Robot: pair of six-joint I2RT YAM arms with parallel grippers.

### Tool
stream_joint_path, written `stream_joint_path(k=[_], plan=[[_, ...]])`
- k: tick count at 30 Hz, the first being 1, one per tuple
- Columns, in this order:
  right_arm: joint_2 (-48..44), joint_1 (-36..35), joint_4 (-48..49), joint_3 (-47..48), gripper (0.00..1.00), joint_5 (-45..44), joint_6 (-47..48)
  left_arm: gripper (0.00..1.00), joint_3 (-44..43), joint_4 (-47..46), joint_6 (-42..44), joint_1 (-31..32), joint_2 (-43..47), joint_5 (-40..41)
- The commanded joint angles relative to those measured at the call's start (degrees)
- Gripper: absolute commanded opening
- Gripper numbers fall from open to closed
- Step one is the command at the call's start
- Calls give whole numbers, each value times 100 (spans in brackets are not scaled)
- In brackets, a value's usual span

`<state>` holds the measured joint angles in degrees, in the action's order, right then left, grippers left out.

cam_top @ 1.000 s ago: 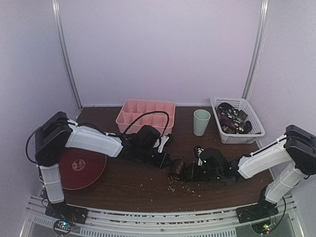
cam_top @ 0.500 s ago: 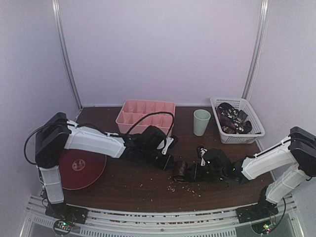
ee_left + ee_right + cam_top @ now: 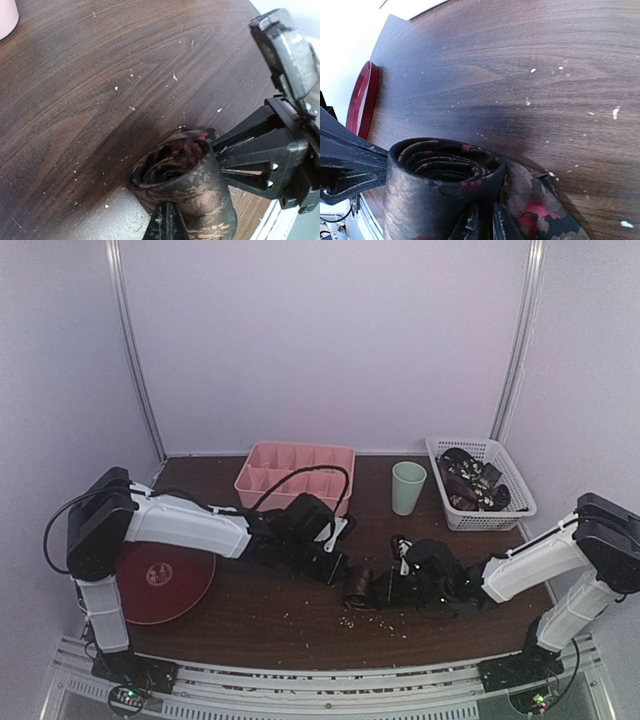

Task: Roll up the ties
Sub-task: Roll the tie at the center of the board.

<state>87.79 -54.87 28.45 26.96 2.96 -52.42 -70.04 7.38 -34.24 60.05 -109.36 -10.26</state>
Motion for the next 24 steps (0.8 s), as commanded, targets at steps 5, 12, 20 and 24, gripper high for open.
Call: stream_joint_path(k=[5,12,20,24], plan=[[476,-103,281,617,13,332,-144,0,-50,27,27,42,346,191],[338,-97,-234,463,14,-311,-174,0,82,-192,-49,42,123,-28],[176,-106,-678,336,13,-731,-41,0,-44,-193,-56,50,29,-101],[23,-113,-832,292,13,-870,5,0,-105,-123,-71,58,-41,-92]])
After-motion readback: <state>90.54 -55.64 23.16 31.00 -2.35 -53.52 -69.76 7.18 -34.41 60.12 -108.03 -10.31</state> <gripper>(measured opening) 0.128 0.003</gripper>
